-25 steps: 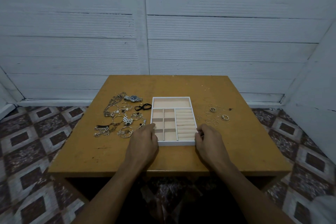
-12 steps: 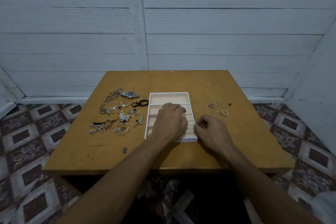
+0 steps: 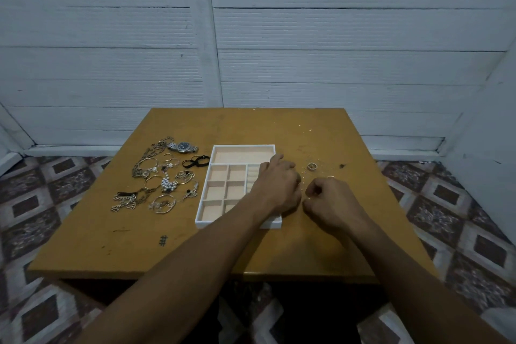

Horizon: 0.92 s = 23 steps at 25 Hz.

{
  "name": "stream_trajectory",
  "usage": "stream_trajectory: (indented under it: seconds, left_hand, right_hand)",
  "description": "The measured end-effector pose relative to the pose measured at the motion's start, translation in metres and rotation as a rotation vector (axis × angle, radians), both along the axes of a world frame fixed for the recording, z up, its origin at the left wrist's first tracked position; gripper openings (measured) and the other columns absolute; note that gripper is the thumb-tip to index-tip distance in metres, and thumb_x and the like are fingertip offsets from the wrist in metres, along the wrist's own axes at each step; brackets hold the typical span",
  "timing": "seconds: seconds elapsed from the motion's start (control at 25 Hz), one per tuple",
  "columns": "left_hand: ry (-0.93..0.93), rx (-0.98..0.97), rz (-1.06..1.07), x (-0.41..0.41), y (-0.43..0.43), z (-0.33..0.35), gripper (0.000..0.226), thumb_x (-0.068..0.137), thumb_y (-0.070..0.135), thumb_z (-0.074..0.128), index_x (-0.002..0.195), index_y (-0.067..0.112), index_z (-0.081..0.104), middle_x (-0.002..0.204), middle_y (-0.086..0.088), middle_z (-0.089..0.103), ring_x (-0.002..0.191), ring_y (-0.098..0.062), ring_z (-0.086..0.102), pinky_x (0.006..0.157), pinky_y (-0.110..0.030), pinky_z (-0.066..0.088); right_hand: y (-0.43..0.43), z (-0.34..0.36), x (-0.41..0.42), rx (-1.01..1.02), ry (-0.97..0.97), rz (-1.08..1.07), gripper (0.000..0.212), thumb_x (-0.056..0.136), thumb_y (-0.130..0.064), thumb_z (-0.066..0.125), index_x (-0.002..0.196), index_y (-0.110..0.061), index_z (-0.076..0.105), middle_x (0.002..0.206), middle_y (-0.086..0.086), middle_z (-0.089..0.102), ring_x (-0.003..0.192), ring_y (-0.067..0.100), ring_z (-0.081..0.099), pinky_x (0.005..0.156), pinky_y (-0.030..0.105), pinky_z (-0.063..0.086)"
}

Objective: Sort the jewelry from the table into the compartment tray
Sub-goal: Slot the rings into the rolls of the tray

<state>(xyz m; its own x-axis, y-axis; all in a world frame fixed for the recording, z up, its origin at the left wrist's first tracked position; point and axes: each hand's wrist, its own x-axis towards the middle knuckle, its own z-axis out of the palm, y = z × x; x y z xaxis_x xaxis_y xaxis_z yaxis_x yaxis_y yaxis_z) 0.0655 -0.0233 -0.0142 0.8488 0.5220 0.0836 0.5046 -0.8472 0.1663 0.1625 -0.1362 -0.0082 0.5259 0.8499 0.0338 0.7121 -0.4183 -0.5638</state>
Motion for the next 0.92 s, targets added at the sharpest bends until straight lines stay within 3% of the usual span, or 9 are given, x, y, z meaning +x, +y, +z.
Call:
stream_trajectory:
  seconds: [0.12,0.32,0.6,0.76,0.92]
  left_hand:
    - [0.027,-0.031,-0.003,0.01,0.006,0.002,0.032,0.089,0.034,0.055,0.115,0.021,0.068,0.149,-0.005,0.039,0.144,-0.03,0.012,0.109,-0.052,0.018]
    - [0.15,-0.049,0.0,0.021,0.017,0.011,0.033,0.086,0.044,0.063,0.112,0.024,0.069,0.153,-0.002,0.034,0.144,-0.03,0.008,0.108,-0.052,0.018]
    - [0.156,-0.121,-0.032,0.03,0.022,0.017,0.022,0.083,0.038,0.07,0.099,0.023,0.072,0.143,0.001,0.045,0.143,-0.03,0.011,0.104,-0.051,0.02]
    - [0.183,-0.113,-0.072,0.032,0.023,0.02,0.018,0.083,0.035,0.07,0.096,0.023,0.072,0.142,0.001,0.046,0.143,-0.029,0.012,0.103,-0.052,0.02]
    - [0.196,-0.072,-0.13,0.032,0.023,0.019,0.015,0.085,0.031,0.068,0.099,0.026,0.069,0.144,0.0,0.044,0.143,-0.03,0.013,0.104,-0.053,0.021]
  right_hand:
    - [0.0,-0.001,0.008,-0.062,-0.003,0.019,0.013,0.077,-0.017,0.069,0.089,-0.019,0.068,0.088,-0.003,0.057,0.076,0.011,0.053,0.054,0.021,0.035]
    - [0.001,-0.001,0.007,-0.095,0.017,0.039,0.006,0.082,-0.017,0.068,0.081,-0.021,0.064,0.088,0.001,0.06,0.069,0.008,0.052,0.052,0.018,0.035]
    - [0.007,0.006,0.001,-0.205,0.014,-0.01,0.011,0.084,-0.016,0.068,0.079,-0.02,0.059,0.084,-0.002,0.057,0.079,0.014,0.052,0.063,0.025,0.036]
    - [0.006,0.01,-0.003,-0.204,0.055,-0.054,0.021,0.083,-0.013,0.067,0.074,-0.02,0.051,0.08,-0.001,0.056,0.076,0.018,0.053,0.056,0.027,0.036]
    - [0.003,0.015,-0.009,-0.196,0.06,-0.076,0.016,0.084,-0.011,0.066,0.079,-0.016,0.053,0.085,0.005,0.062,0.083,0.024,0.058,0.068,0.033,0.044]
